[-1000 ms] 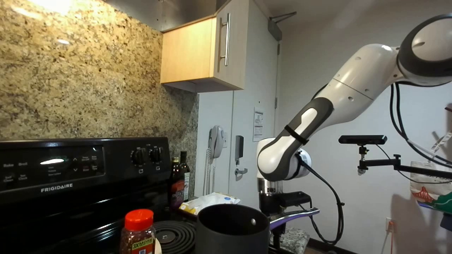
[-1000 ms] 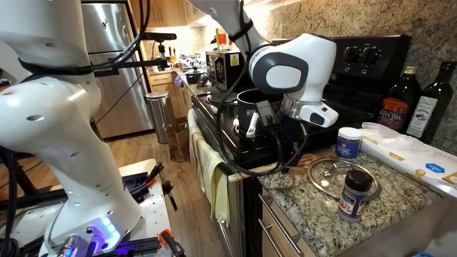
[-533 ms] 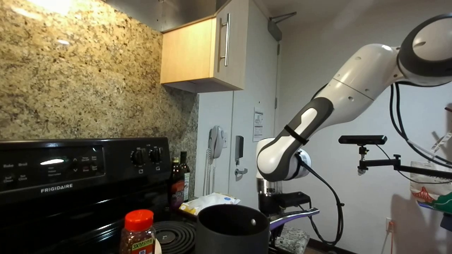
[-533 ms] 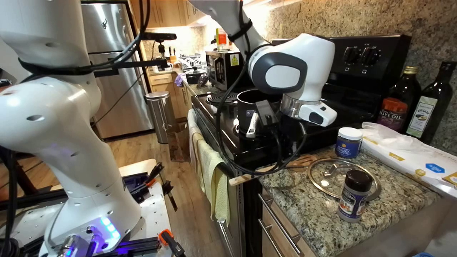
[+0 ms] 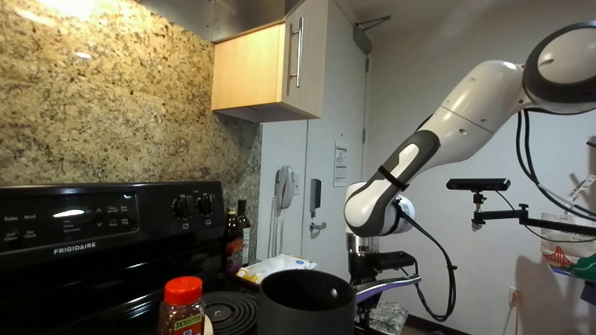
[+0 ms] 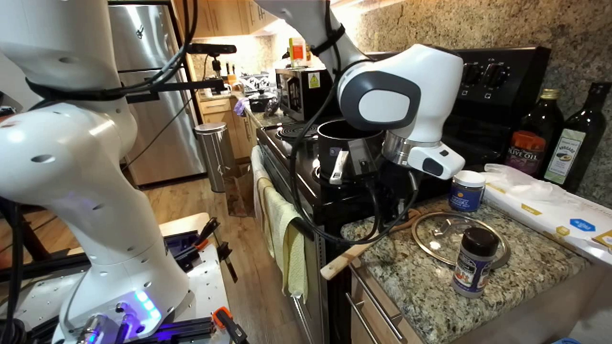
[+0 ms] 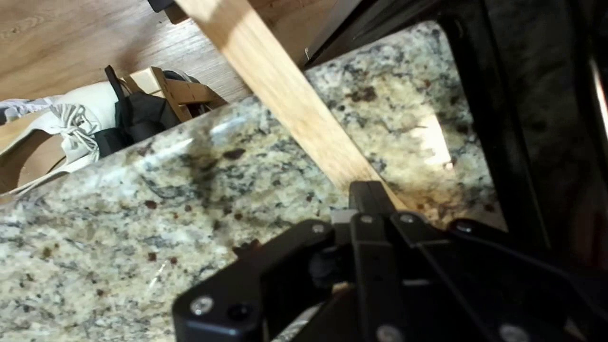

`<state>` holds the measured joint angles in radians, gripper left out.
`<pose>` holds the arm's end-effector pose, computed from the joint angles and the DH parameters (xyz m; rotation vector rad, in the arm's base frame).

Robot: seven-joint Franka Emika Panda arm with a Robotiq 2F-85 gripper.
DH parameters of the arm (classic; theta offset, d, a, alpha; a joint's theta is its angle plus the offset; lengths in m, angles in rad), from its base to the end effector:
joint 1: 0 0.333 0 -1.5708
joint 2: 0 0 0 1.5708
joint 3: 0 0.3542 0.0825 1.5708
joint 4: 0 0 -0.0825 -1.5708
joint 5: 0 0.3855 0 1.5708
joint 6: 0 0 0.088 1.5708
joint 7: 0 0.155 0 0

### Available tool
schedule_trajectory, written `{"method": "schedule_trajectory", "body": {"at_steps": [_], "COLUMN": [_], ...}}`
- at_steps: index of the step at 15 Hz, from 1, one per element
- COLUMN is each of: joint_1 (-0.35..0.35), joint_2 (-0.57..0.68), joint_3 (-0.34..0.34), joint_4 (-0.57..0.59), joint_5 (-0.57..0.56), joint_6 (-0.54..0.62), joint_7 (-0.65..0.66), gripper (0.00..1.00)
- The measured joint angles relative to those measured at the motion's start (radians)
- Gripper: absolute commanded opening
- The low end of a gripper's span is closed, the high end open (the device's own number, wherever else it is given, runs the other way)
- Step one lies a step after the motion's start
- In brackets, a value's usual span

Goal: Uncover the pot and put the wooden spoon in it

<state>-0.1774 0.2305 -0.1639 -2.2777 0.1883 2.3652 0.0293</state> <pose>0.4941 -0.1680 0.2329 -2.9320 0.7683 0.1854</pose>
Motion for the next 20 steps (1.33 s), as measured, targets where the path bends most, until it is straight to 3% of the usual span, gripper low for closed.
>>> {"method": "schedule_trajectory", "body": {"at_steps": [1, 2, 4, 13, 20], "joint_1": [-0.007, -0.011, -0.018, -0.017, 0.004], "joint_2": [0.0, 0.0, 0.0, -0.018, -0.022], "joint_3": [-0.006, -0.013, -0.02, -0.024, -0.021], "joint_4": [-0.001, -0.001, -0.001, -0.002, -0.02], "joint_5": [0.0, 0.0, 0.0, -0.036, -0.21], "joint_6": [0.0, 0.0, 0.0, 0.0, -0.003], "joint_7": [0.0, 0.0, 0.0, 0.0, -0.007], "gripper": [0.26, 0.27, 0.38, 0.96, 1.0]}}
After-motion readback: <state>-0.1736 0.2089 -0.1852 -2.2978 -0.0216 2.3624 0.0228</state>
